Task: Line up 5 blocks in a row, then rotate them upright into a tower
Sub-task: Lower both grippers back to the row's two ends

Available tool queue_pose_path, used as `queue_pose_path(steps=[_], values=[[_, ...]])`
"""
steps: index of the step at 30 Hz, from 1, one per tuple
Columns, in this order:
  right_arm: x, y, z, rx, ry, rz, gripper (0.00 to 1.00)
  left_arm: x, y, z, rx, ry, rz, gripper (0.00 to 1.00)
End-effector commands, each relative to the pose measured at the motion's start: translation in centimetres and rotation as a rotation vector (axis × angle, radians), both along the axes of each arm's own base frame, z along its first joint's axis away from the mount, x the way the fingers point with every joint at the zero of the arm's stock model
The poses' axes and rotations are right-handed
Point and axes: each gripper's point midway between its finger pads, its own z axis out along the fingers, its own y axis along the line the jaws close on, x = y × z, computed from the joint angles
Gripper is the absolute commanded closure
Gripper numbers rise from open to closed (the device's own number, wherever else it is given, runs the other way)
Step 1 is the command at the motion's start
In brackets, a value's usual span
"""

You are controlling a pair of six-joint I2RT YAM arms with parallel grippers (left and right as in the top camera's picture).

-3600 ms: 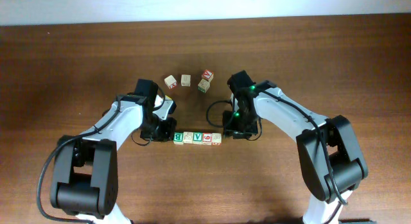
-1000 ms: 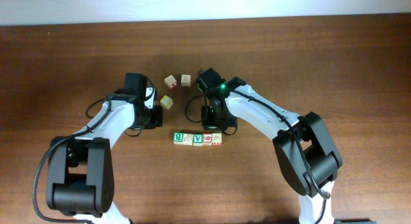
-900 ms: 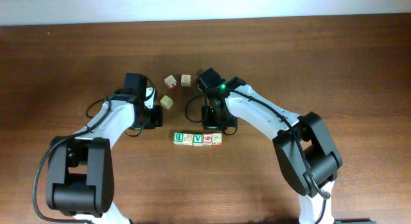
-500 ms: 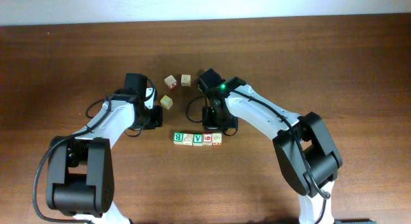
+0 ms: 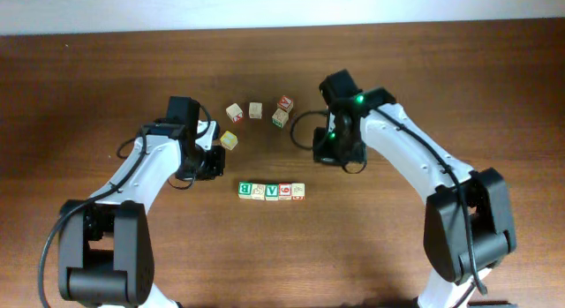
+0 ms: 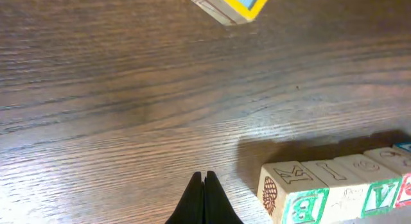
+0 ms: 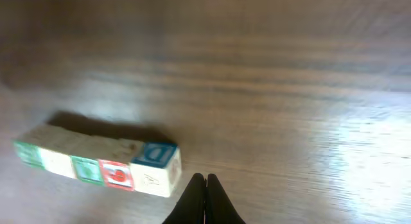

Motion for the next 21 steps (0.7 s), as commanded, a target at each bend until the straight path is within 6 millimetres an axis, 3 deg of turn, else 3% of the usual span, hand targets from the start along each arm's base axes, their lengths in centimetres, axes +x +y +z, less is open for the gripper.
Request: queue_pose_path(steps=[1, 12, 17, 21], values=[[-2.1, 0.9, -1.9, 0.071, 0.062, 0.03, 0.96, -1.6, -0.5, -0.5, -0.032, 0.021, -0.061, 1.0], [-3.7, 1.9, -4.2, 0.159, 0.101, 0.014, 0.96, -2.2, -3.0, -0.3, -0.182, 0.001, -0.157, 1.0], [-4.0, 2.0, -4.4, 0.165, 0.117, -0.01, 0.96, -3.4, -2.9, -1.4, -0.182, 0.034, -0.143, 1.0], [-4.1, 1.9, -4.6, 0.165, 0.122, -0.02, 0.96, -3.6, -4.0, -0.9, -0.258, 0.038, -0.147, 1.0]])
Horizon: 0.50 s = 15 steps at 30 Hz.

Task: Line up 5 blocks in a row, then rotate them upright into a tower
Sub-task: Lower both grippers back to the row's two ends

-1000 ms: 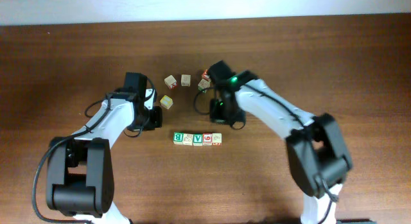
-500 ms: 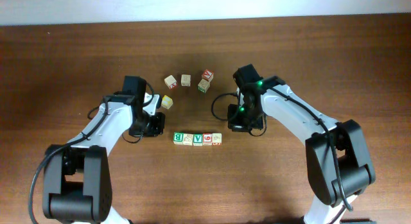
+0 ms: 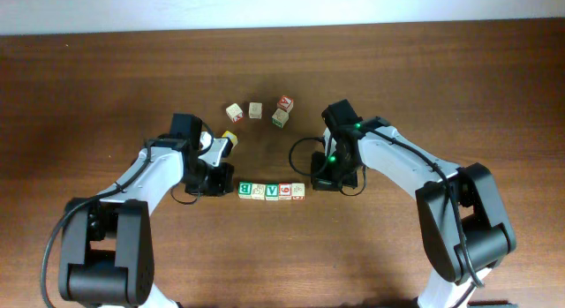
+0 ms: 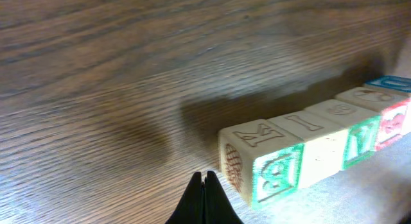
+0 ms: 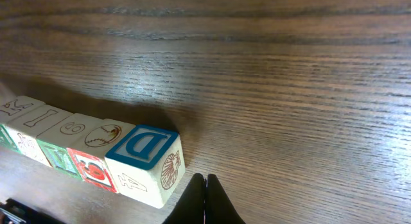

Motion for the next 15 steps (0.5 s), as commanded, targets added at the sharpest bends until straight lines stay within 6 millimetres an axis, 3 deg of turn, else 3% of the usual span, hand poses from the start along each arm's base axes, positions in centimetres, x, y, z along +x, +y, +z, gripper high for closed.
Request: queue_pose_path(steps=[1, 15], values=[[-0.45, 0.23, -0.07, 0.008, 0.016, -0.008, 0.96, -0.16, -1.26, 1.0, -0.087, -0.007, -0.011, 1.0], [-0.45, 0.24, -0.07, 0.009, 0.017, -0.011, 0.96, -0.15, -1.72, 1.23, -0.112, -0.009, -0.016, 1.0]])
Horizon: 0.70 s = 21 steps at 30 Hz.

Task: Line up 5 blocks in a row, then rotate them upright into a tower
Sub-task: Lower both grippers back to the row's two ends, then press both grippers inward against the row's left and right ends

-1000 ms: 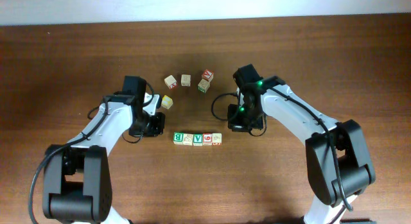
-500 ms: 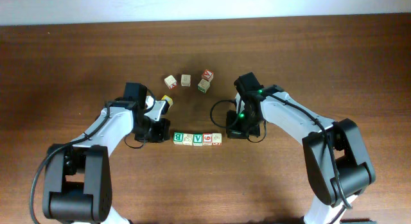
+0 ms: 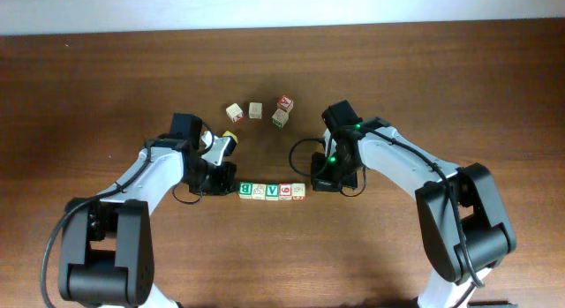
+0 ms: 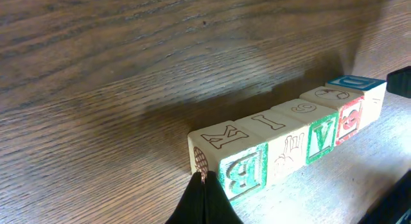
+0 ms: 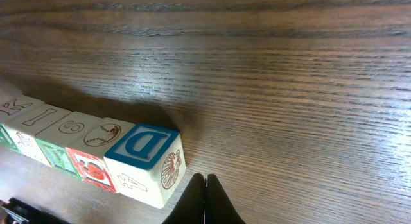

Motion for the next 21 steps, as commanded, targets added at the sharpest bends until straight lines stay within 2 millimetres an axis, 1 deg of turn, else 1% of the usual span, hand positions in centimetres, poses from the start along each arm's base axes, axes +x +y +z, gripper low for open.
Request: queue_pose_path(steps=[1, 9, 14, 21], values=[[-0.3, 0.2, 0.0, 0.006, 0.014, -0.015, 0.96, -0.1, -0.4, 0.6, -0.03, -0.011, -0.008, 1.0], [-0.6, 1.2, 0.0, 0.016, 0.01, -0.002, 0.96, -0.1, -0.4, 0.6, -0.03, -0.011, -0.008, 1.0], [-1.0, 1.3, -0.4, 0.019, 0.03, -0.02, 0.96, 0.0, -0.4, 0.6, -0.03, -0.015, -0.008, 1.0], [-1.4, 1.9, -0.9, 0.024, 0.042, 0.0, 0.96, 0.0, -0.4, 0.6, -0.03, -0.015, -0.008, 1.0]])
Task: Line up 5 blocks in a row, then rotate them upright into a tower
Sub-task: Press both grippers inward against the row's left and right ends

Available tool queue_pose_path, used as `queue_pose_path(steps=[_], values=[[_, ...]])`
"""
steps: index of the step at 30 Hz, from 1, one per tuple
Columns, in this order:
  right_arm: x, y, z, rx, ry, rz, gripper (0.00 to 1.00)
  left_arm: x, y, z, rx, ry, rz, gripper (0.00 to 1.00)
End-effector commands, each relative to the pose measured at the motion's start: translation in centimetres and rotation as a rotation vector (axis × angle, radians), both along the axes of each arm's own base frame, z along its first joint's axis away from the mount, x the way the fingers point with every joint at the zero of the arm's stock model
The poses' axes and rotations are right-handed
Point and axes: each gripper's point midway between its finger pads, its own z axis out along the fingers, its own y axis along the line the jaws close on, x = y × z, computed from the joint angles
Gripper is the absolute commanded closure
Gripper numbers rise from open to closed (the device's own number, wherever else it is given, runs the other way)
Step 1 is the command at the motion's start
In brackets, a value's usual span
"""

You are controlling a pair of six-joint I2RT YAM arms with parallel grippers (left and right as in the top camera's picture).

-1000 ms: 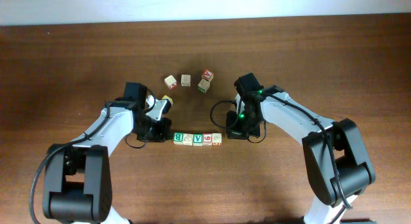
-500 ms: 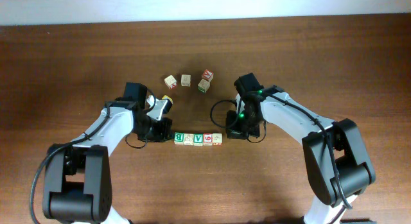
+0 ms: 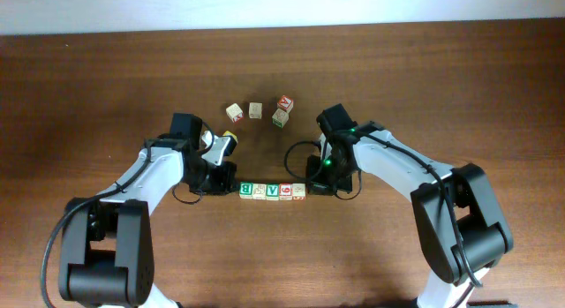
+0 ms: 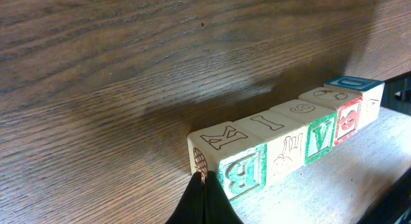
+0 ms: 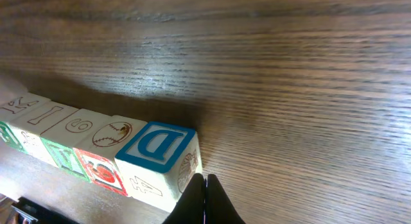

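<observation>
A row of five wooden letter blocks (image 3: 272, 191) lies on the table, running left to right. My left gripper (image 3: 226, 186) is shut and empty, its tip against the leftmost block's end face (image 4: 200, 161), the one with the green B (image 4: 242, 174). My right gripper (image 3: 320, 185) is shut and empty too. Its tip touches the end face of the rightmost block (image 5: 162, 161), which has a blue D on top. The two grippers stand at opposite ends of the row.
Several loose blocks lie behind the row: a yellow-faced one (image 3: 229, 139) by my left arm, two pale ones (image 3: 235, 112) (image 3: 255, 109) and a red and green stacked pair (image 3: 282, 110). The wooden table (image 3: 459, 96) reaches in all directions.
My right gripper has moved left and now touches the end of the D block, which it stood just clear of before. The left gripper stays against the B block's end.
Both shut grippers first stood behind the row, apart from it, the left by the yellow-faced block. Then each was down near its own end of the row. The left tip then touched the B block, and now the right tip touches the D block.
</observation>
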Motion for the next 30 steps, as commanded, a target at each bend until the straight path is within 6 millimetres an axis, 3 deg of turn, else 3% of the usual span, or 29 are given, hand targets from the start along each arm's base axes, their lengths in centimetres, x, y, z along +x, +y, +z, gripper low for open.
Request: queue_pose_path(steps=[1, 9, 14, 30], values=[[-0.6, 0.6, -0.5, 0.005, 0.023, 0.009, 0.96, -0.1, -0.4, 0.5, -0.025, -0.012, -0.007, 1.0], [-0.7, 1.0, -0.5, 0.022, 0.023, 0.02, 0.96, -0.1, -0.4, 0.5, -0.025, -0.012, -0.007, 1.0], [-0.6, 2.5, 0.3, 0.115, -0.018, 0.099, 0.96, -0.1, -0.4, 0.5, -0.025, -0.012, -0.007, 1.0], [0.1, 3.1, 5.3, 0.188, -0.151, 0.137, 0.96, -0.1, -0.4, 0.5, -0.026, -0.013, -0.007, 1.0]])
